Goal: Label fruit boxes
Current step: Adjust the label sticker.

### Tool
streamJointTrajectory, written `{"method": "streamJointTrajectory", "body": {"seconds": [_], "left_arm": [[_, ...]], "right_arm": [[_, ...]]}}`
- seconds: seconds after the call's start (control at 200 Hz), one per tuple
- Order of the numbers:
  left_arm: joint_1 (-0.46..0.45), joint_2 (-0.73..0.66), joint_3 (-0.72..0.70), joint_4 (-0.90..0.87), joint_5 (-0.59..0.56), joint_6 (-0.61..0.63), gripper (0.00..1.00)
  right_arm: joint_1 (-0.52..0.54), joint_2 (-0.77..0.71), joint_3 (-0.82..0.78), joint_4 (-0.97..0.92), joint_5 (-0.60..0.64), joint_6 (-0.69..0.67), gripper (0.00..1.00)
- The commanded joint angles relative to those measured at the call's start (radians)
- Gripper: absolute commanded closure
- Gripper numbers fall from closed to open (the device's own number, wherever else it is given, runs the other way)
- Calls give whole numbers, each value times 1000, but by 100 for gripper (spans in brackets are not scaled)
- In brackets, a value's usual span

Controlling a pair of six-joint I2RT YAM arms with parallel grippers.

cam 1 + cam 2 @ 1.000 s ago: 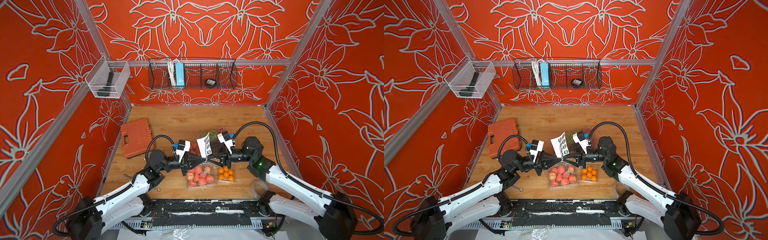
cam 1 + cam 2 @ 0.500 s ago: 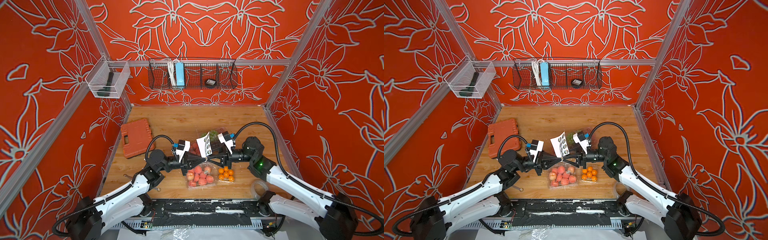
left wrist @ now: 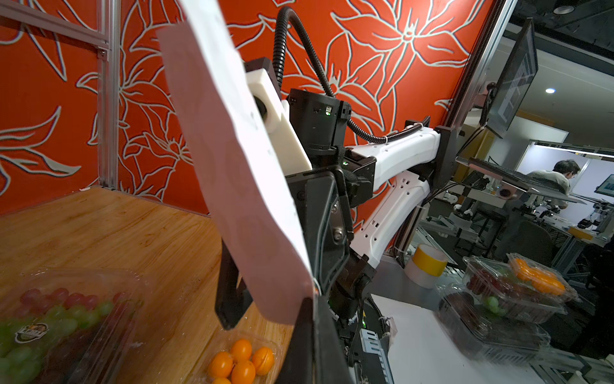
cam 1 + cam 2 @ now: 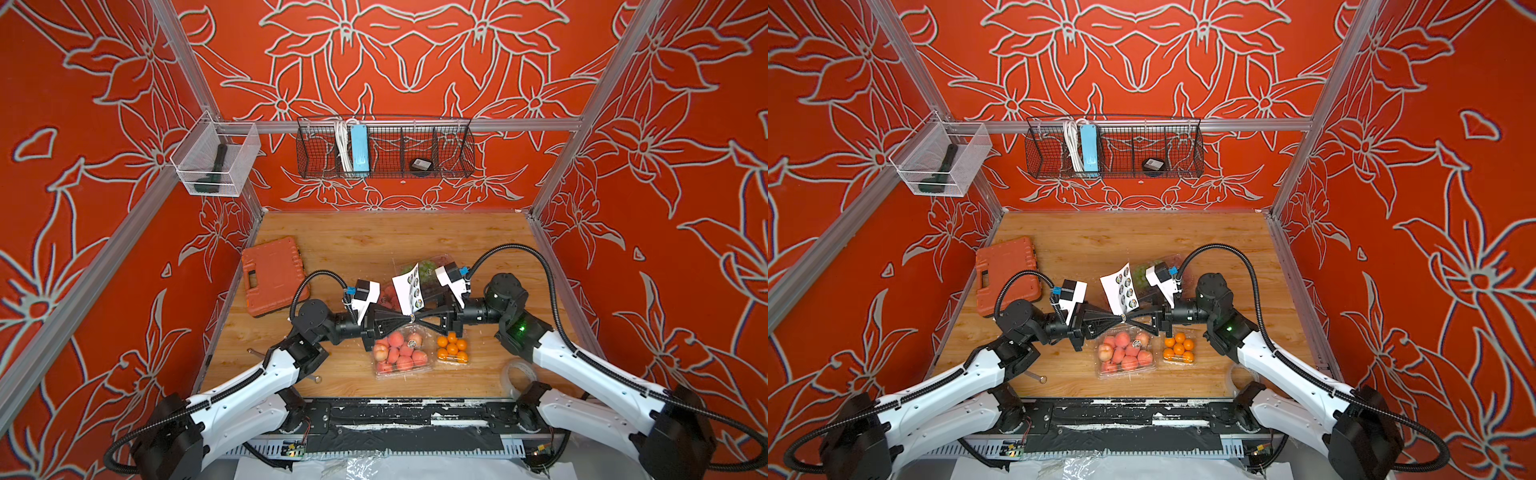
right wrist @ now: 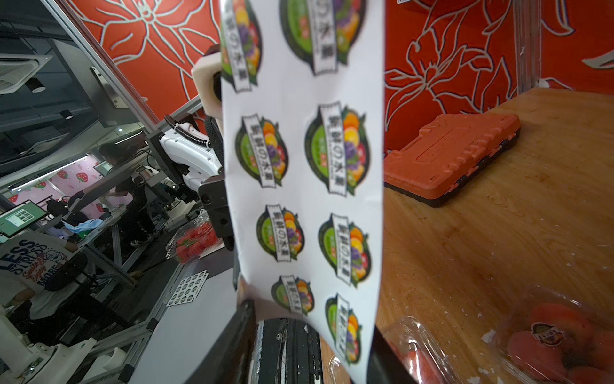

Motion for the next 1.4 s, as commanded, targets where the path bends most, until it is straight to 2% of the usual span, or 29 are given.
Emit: {"method": "streamJointTrajectory", "body": {"seconds": [0.0,0.23,0.556,0.856,1.066,1.396], "left_arm": [[-5,-14,-4,4,-3,-5,100],[-7,-17,-7,1,4,-6,100],[-7,-18,-9,-4,13,-8,100],[-7,-15,-8,-8,19,-1,100],[-5,-9,-9,16,34,-2,100],[-5,21,17,8,45,-3,100]], "right_arm": [[10,-15,28,12,4,-13,52],[10,-18,29,6,21,-17,43],[10,-17,35,10,33,-13,38],[10,-19,36,13,47,-17,39],[10,-17,34,8,112,-30,44],[10,-62,3,23,128,-43,49]]}}
